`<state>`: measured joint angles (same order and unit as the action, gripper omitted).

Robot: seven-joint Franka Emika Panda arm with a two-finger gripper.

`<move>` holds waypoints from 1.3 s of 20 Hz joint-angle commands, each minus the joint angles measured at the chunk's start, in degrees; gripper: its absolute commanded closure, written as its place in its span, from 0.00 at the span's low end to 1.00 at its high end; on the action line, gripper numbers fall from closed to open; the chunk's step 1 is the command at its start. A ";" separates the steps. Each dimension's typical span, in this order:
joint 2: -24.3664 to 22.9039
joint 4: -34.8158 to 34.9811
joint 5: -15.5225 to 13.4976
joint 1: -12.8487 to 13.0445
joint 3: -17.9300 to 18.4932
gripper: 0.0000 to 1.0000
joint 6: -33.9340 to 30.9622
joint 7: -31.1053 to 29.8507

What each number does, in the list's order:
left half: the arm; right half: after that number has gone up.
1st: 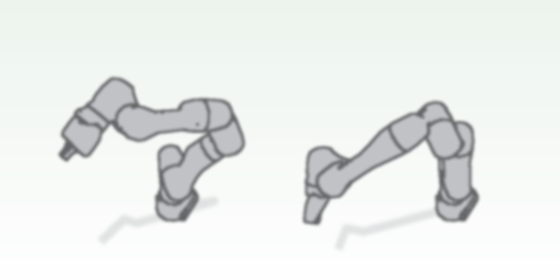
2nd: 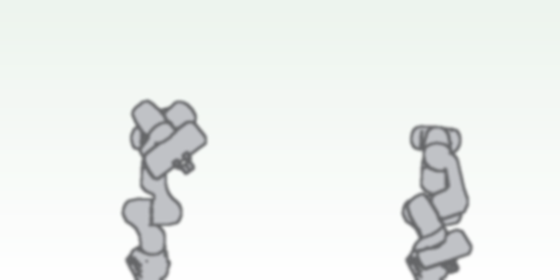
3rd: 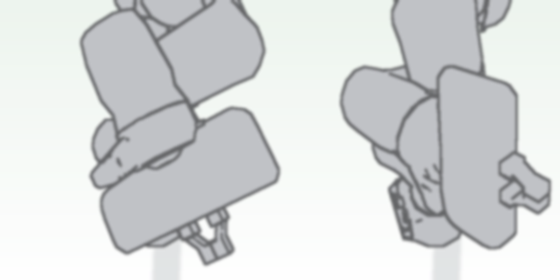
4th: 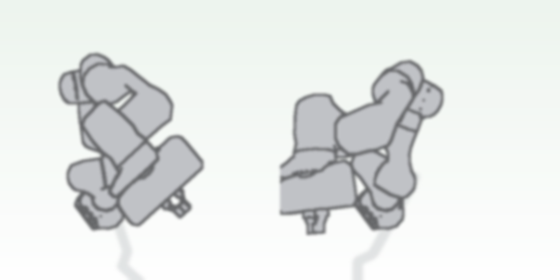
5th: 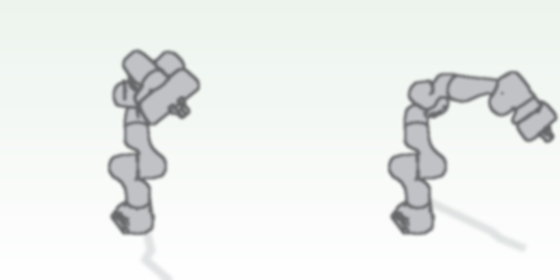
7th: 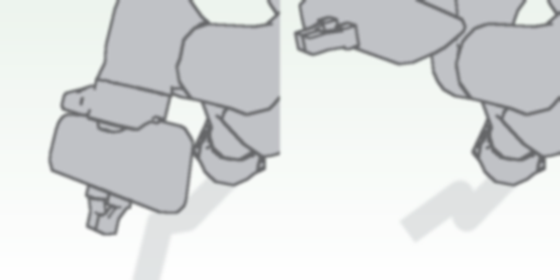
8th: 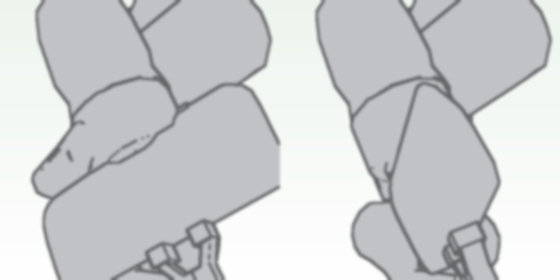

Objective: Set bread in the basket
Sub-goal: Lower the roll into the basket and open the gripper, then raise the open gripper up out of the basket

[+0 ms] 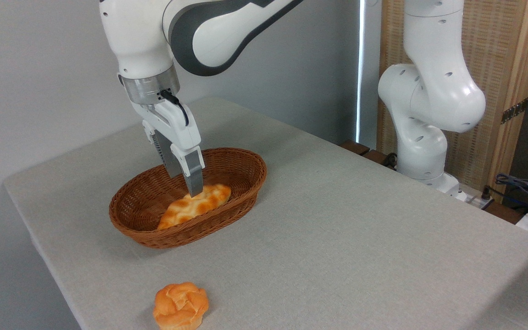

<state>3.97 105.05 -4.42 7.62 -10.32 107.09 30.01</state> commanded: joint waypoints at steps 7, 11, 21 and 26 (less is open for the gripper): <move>-0.90 -5.18 3.26 -0.50 2.76 0.00 -1.70 0.74; -0.90 -11.78 3.98 -0.59 8.99 0.00 -9.25 8.20; -2.12 -18.74 1.43 -1.11 15.16 0.00 -16.65 15.78; -2.92 -17.33 0.73 -2.17 14.54 0.00 -15.86 15.96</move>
<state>1.82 87.08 -2.44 5.89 4.10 91.88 45.22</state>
